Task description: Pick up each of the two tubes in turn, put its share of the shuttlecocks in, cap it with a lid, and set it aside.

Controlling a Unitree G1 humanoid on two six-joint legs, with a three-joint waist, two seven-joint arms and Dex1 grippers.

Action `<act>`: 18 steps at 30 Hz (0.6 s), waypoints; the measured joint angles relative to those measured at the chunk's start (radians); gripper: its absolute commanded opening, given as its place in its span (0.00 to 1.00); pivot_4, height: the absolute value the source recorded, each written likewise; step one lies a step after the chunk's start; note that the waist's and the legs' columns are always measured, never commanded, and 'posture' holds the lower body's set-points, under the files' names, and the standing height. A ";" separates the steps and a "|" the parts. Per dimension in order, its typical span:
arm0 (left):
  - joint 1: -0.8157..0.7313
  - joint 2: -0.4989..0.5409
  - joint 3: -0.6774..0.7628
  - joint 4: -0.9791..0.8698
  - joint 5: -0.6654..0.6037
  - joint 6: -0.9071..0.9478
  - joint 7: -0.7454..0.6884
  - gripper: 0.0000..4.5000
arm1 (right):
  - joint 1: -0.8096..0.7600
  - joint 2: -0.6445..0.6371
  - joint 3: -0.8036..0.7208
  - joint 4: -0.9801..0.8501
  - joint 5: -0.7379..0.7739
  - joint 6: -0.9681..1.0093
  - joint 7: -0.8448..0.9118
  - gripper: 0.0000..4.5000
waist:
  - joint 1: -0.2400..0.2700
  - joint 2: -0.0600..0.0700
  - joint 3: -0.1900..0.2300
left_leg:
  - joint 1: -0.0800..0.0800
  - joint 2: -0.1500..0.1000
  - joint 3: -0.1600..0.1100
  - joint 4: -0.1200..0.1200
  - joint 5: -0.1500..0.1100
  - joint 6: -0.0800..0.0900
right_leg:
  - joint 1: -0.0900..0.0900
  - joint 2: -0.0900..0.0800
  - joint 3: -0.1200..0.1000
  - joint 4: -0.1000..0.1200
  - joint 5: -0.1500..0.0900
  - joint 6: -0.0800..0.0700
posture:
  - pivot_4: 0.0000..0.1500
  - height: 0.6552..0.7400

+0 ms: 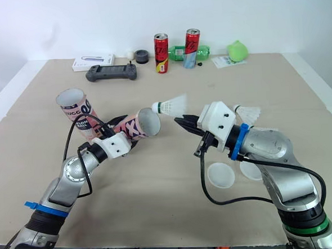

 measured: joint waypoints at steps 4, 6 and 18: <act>-0.001 0.000 0.000 0.002 0.000 0.000 0.000 0.88 | 0.005 -0.010 0.001 -0.026 0.012 0.018 0.004 0.02 | 0.000 0.000 0.000 | 0.000 0.000 0.000 0.000 0.000 0.000 | 0.000 0.000 0.000 0.000 0.000 0.000 | 1.00 1.00; -0.003 -0.002 0.000 0.007 -0.001 0.000 0.000 0.88 | 0.005 -0.021 0.017 -0.034 0.001 0.020 0.009 0.02 | 0.000 0.000 0.000 | 0.000 0.000 0.000 0.000 0.000 0.000 | 0.000 0.000 0.000 0.000 0.000 0.000 | 1.00 1.00; -0.023 -0.017 -0.013 0.031 -0.002 -0.009 -0.002 0.88 | -0.204 0.015 0.158 0.021 0.021 0.086 0.083 0.69 | 0.000 0.000 0.000 | -0.001 -0.001 0.000 0.001 0.000 0.000 | 0.000 -0.001 0.000 0.000 0.001 -0.001 | 1.00 1.00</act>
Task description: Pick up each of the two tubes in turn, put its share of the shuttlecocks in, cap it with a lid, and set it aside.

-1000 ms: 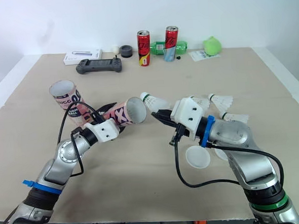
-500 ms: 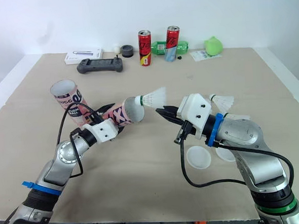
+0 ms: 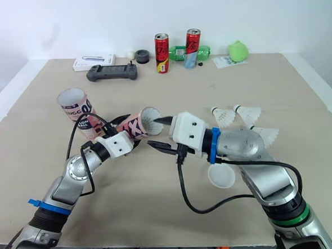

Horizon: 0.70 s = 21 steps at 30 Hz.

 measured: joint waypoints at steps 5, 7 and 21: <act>-0.002 -0.002 -0.005 0.001 0.000 0.000 0.002 0.88 | -0.155 -0.101 -0.046 0.118 0.040 0.032 0.123 0.24 | 0.000 0.000 0.000 | 0.001 0.000 0.000 0.000 0.000 0.000 | 0.000 0.000 0.000 0.000 0.000 0.000 | 1.00 1.00; -0.006 -0.005 -0.010 0.003 0.000 -0.001 0.002 0.88 | -0.204 -0.122 -0.013 0.170 0.017 0.018 0.171 0.03 | 0.000 0.000 0.000 | 0.001 0.001 0.000 0.000 0.000 0.000 | 0.000 0.001 -0.001 0.000 0.000 0.000 | 1.00 1.00; -0.030 0.001 -0.020 0.019 0.005 -0.010 0.008 0.88 | -0.453 0.104 0.361 0.584 -0.417 -0.354 0.272 0.01 | 0.000 0.001 0.000 | -0.003 0.001 0.000 -0.001 0.000 0.000 | -0.004 0.000 -0.001 0.000 0.005 -0.008 | 1.00 1.00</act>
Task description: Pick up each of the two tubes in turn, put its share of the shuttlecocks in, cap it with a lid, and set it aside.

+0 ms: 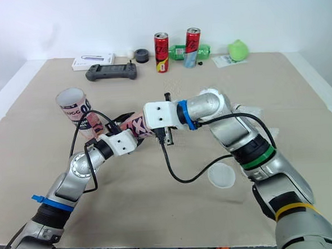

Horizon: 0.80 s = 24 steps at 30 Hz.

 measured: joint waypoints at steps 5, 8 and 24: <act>0.005 0.001 0.004 0.001 0.000 0.008 0.001 0.88 | -0.001 0.036 -0.001 0.008 -0.035 -0.017 0.009 0.01 | 0.000 0.000 0.000 | -0.001 0.000 0.000 0.000 0.000 0.000 | -0.001 0.000 0.000 0.000 0.001 -0.002 | 1.00 1.00; 0.005 -0.003 0.003 0.000 0.000 0.008 0.002 0.88 | -0.001 0.045 -0.008 0.001 -0.031 -0.013 0.017 0.01 | -0.001 0.000 0.000 | 0.000 0.000 0.000 0.000 0.000 0.000 | -0.001 0.000 -0.001 0.000 0.001 -0.002 | 1.00 1.00; 0.000 -0.026 -0.004 0.002 -0.012 -0.013 -0.001 0.88 | 0.079 -0.194 -0.209 -0.265 0.115 0.114 0.134 0.01 | -0.001 0.001 0.001 | 0.000 0.001 0.000 0.000 0.001 0.000 | -0.001 0.000 -0.002 0.001 0.001 -0.002 | 1.00 1.00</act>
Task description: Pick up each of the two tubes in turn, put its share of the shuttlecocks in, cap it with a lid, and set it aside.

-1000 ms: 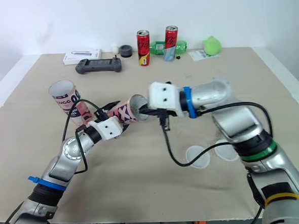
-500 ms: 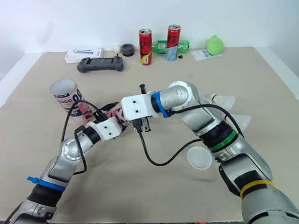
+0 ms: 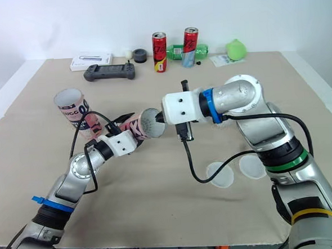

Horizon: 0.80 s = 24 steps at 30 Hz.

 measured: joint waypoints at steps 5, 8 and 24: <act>-0.008 -0.048 0.009 0.018 -0.093 0.005 -0.035 0.88 | 0.068 -0.006 -0.107 -0.088 0.160 0.174 -0.005 0.07 | 0.002 0.000 0.000 | -0.001 -0.001 0.000 0.001 0.000 0.000 | 0.001 -0.001 0.000 0.000 0.000 0.000 | 1.00 1.00; -0.006 -0.107 0.024 0.010 -0.258 0.038 -0.114 0.88 | 0.116 -0.089 -0.217 -0.117 0.259 0.281 0.008 0.32 | 0.009 0.000 0.000 | -0.001 -0.002 -0.002 0.001 0.000 0.000 | 0.003 -0.001 0.000 -0.001 -0.001 0.000 | 1.00 1.00; 0.132 -0.221 0.015 0.106 -0.644 0.128 -0.440 0.88 | 0.473 -0.299 -0.233 0.098 0.290 0.314 0.119 0.98 | -0.002 0.002 -0.001 | 0.010 -0.001 0.004 0.002 0.002 0.004 | 0.010 0.000 0.004 -0.001 -0.005 0.009 | 1.00 1.00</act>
